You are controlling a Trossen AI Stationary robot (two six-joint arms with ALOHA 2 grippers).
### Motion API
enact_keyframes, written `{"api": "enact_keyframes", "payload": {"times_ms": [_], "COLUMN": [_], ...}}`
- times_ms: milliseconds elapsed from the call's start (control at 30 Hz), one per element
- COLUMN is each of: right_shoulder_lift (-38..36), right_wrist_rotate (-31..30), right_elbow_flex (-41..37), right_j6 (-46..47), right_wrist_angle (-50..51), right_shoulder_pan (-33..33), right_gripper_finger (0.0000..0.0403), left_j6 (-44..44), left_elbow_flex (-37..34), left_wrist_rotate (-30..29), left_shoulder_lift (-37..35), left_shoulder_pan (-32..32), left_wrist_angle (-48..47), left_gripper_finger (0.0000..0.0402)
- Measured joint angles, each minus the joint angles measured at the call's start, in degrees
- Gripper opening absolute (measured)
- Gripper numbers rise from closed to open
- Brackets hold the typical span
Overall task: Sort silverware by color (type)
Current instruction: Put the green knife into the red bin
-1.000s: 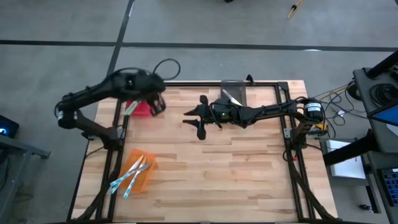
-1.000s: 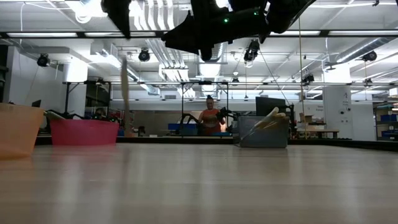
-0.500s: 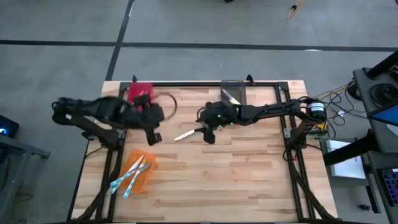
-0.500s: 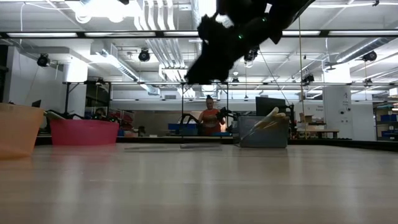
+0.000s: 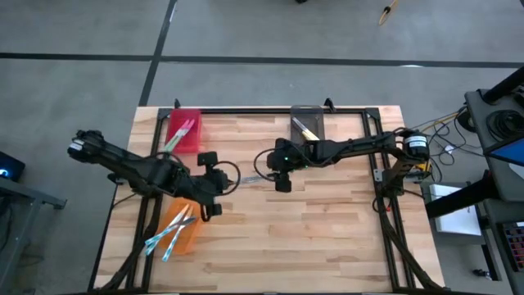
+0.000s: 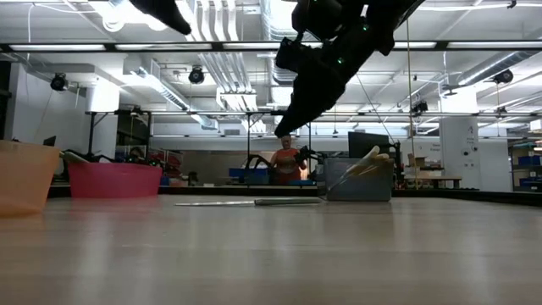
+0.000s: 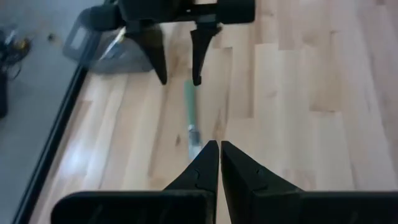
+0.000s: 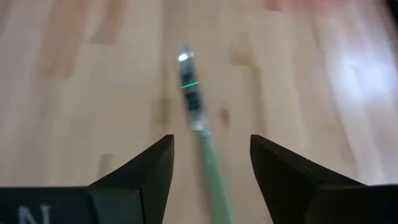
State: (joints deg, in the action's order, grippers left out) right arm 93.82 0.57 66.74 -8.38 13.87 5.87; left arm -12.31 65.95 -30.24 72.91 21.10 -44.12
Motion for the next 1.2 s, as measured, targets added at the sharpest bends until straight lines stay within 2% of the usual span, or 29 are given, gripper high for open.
{"api": "enact_keyframes", "payload": {"times_ms": [100, 267, 500, 600, 733, 1000, 1100, 1200], "right_shoulder_lift": [0.0, 0.0, 3.7, 7.4, 12.4, 17.3, 19.0, 21.1], "right_wrist_rotate": [4.1, 4.3, 4.1, 3.1, -1.9, -0.8, 1.0, 1.6], "right_elbow_flex": [-1.8, -8.7, -15.6, -15.5, -13.1, -9.4, -9.2, -9.2], "right_j6": [-3.5, -5.3, -4.3, -3.8, -3.2, -2.8, -1.5, -0.6], "right_wrist_angle": [-3.9, -15.9, -32.9, -34.5, -32.3, -31.3, -31.6, -31.6], "right_shoulder_pan": [0.0, 0.9, 1.7, 1.7, 1.7, 1.7, 1.7, 1.5], "right_gripper_finger": [0.0201, 0.0201, 0.0201, 0.0201, 0.0201, 0.0196, 0.0171, 0.0123], "left_j6": [3.2, 5.2, 9.0, 11.1, 12.8, 12.9, 12.9, 13.3], "left_elbow_flex": [-6.3, -14.0, -19.0, -19.1, -19.0, -18.8, -18.8, -18.8], "left_wrist_rotate": [1.7, 2.9, 3.0, 2.9, 2.8, 2.8, 2.8, 2.8], "left_shoulder_lift": [-2.7, -6.6, -10.1, -10.9, -11.0, -11.2, -11.2, -11.2], "left_shoulder_pan": [0.1, 0.1, 0.1, 0.1, 0.1, 0.1, 0.1, 0.1], "left_wrist_angle": [8.8, 21.6, 31.2, 33.8, 34.7, 34.8, 34.8, 34.8], "left_gripper_finger": [0.0000, 0.0000, 0.0000, 0.0000, 0.0000, 0.0000, 0.0000, 0.0000]}}
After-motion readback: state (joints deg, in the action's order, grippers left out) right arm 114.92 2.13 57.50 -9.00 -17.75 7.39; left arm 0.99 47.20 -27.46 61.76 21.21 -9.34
